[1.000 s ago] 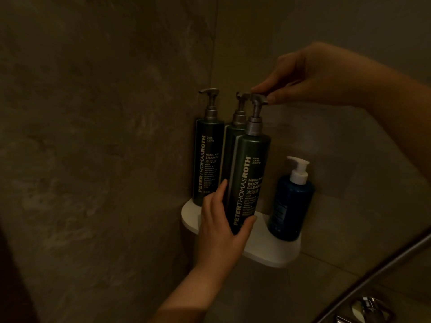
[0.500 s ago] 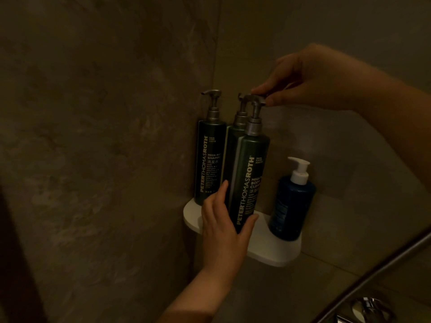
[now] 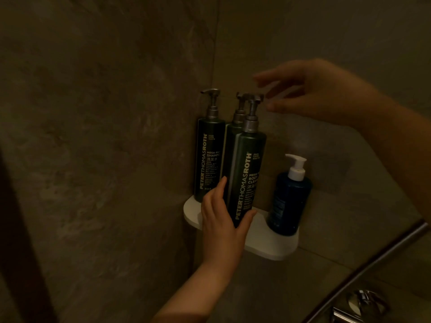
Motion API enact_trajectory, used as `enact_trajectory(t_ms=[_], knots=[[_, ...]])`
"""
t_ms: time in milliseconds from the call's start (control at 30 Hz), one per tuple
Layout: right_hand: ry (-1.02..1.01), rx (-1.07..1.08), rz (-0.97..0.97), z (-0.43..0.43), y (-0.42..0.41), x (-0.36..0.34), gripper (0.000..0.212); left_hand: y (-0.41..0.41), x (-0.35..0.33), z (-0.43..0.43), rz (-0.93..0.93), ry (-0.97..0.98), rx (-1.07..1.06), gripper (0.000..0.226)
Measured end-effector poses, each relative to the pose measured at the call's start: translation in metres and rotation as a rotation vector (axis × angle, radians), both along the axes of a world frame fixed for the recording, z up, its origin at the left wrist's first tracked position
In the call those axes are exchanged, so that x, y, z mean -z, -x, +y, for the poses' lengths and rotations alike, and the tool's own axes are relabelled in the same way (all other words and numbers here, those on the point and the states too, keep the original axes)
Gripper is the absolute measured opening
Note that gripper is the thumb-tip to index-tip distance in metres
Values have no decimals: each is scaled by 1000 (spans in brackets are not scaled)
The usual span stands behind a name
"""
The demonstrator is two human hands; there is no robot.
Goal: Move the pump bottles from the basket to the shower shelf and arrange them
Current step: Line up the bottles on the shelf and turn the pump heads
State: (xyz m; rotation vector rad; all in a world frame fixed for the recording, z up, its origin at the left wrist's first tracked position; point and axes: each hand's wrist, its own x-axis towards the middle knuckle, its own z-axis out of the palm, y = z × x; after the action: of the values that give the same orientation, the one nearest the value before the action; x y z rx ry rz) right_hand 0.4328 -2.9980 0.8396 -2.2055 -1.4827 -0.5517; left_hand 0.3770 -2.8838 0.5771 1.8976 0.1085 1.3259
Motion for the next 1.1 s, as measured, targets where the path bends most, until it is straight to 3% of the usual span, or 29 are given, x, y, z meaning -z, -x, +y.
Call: enact_trajectory(t_ms=[67,200,367,500,633,1100], knots=[[-185,2,84,-5,1,16,48,0,0,0,2,7,8,86],[-418,24,175,-6,14,71,26,0,1,0,7,5,3,85],[-309,152,-227,0,25,122,39,2,-1,-1,36,-13,57,89],[-373,181,-234,-3,23,125,40,11,6,2,116,-123,141,83],[-355,171,-237,-8,22,127,43,15,12,5,135,-233,71,85],[-337,232,-290,-12,0,125,49,2,-1,-2,232,-310,-9,79]])
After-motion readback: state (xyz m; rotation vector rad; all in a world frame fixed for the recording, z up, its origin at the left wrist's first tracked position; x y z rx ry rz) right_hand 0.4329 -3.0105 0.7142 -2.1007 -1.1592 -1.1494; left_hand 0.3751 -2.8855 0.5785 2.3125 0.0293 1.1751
